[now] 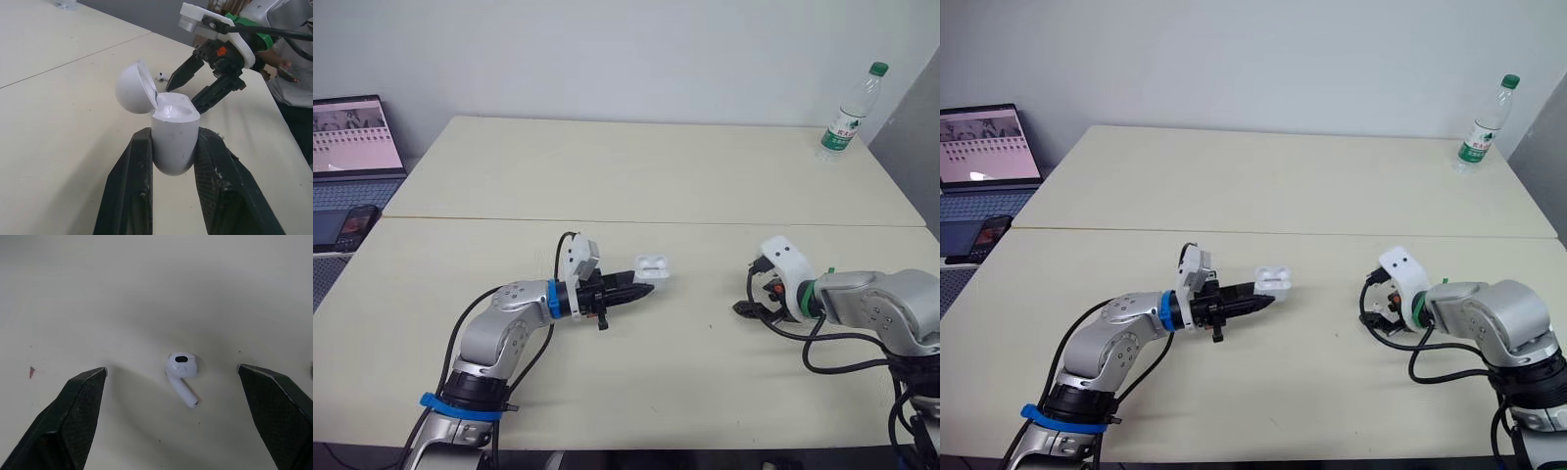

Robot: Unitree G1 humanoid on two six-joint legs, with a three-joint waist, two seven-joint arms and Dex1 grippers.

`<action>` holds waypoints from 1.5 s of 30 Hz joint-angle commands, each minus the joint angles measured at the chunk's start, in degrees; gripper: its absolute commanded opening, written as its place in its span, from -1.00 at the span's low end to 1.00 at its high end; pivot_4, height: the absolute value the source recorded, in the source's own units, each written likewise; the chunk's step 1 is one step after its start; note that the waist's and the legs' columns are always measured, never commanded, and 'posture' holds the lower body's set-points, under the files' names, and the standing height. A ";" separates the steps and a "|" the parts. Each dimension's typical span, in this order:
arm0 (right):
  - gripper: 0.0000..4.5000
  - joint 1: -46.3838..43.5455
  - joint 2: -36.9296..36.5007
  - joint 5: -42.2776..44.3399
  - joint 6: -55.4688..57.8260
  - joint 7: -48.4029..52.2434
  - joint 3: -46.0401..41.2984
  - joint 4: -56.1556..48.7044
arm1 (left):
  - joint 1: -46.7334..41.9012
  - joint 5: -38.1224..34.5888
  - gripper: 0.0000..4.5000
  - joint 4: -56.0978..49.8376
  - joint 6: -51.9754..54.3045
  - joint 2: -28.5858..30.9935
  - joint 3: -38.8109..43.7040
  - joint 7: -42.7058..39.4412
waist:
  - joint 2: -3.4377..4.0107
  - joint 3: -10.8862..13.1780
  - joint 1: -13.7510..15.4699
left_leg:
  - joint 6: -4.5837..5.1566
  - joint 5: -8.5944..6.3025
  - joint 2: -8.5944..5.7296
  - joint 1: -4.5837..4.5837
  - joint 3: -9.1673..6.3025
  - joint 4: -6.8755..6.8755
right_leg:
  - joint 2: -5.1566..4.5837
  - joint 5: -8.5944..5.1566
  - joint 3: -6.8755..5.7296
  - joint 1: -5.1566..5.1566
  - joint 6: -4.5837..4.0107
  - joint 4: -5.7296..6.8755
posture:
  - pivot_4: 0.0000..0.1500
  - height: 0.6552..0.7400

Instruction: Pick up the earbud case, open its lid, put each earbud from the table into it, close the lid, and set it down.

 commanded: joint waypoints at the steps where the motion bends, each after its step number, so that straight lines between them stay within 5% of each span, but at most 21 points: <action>1: 0.82 -0.34 1.37 -0.91 0.04 0.55 -2.03 -0.26 | 0.15 -1.46 -0.65 -2.57 -0.30 -0.26 1.05 0.34 | 0.00 0.00 -0.03 | 0.00 0.00 0.00 0.01 0.01 0.00 | 0.01 0.00 0.00 0.00 0.00 0.00 | 1.00 0.91; 11: -0.77 0.57 3.02 -2.39 0.48 1.33 -2.70 -1.86 | -0.96 -1.40 -0.65 -1.63 -0.06 0.06 0.93 -0.23 | 0.00 0.00 0.00 | 0.00 0.00 0.01 0.01 -0.01 0.00 | 0.16 0.00 0.00 0.00 0.00 0.01 | 1.00 0.91; 18: -0.81 3.48 -3.57 -2.12 -5.32 7.72 -2.24 -7.25 | -0.38 -1.13 -0.65 -2.11 0.05 0.31 0.60 -0.42 | 0.01 0.00 0.01 | 0.00 0.00 0.01 0.01 -0.01 -0.01 | 0.17 0.00 -0.01 0.00 0.01 0.00 | 1.00 0.91; 23: -0.81 16.62 -22.87 -7.94 -27.61 27.19 -0.19 -10.43 | 0.54 -1.16 -0.65 -3.86 0.52 0.72 0.22 -0.41 | 0.01 0.01 0.31 | 0.01 -0.01 -0.07 0.00 -0.04 -0.05 | 0.15 -0.02 -0.07 0.03 0.03 -0.11 | 1.00 0.91; 27: -0.81 25.55 -31.54 -15.56 -47.79 39.17 -0.33 -4.36 | 0.72 -0.93 -0.65 -4.29 0.54 0.66 -0.36 -0.43 | 0.00 0.01 0.02 | 0.01 -0.01 -0.07 0.06 0.08 -0.01 | 0.15 -0.18 -0.08 0.05 0.31 -0.09 | 1.00 0.91; 38: -0.81 19.41 -30.15 -32.13 -81.47 55.62 6.60 13.54 | 0.42 -0.05 -0.65 -2.99 -0.66 0.54 -0.93 -0.91 | 0.04 0.02 -0.09 | 0.01 0.01 0.12 0.19 0.13 0.39 | 0.29 -0.15 -0.02 0.15 0.28 0.11 | 1.00 0.91; 45: -0.81 15.30 -26.55 -37.32 -88.20 58.54 8.70 19.27 | 1.73 0.03 -0.65 -4.66 -0.69 0.78 -1.08 -0.03 | 0.04 0.02 0.11 | 0.02 -0.01 0.08 0.16 0.10 0.56 | 0.26 0.02 -0.04 0.27 0.01 0.08 | 1.00 0.91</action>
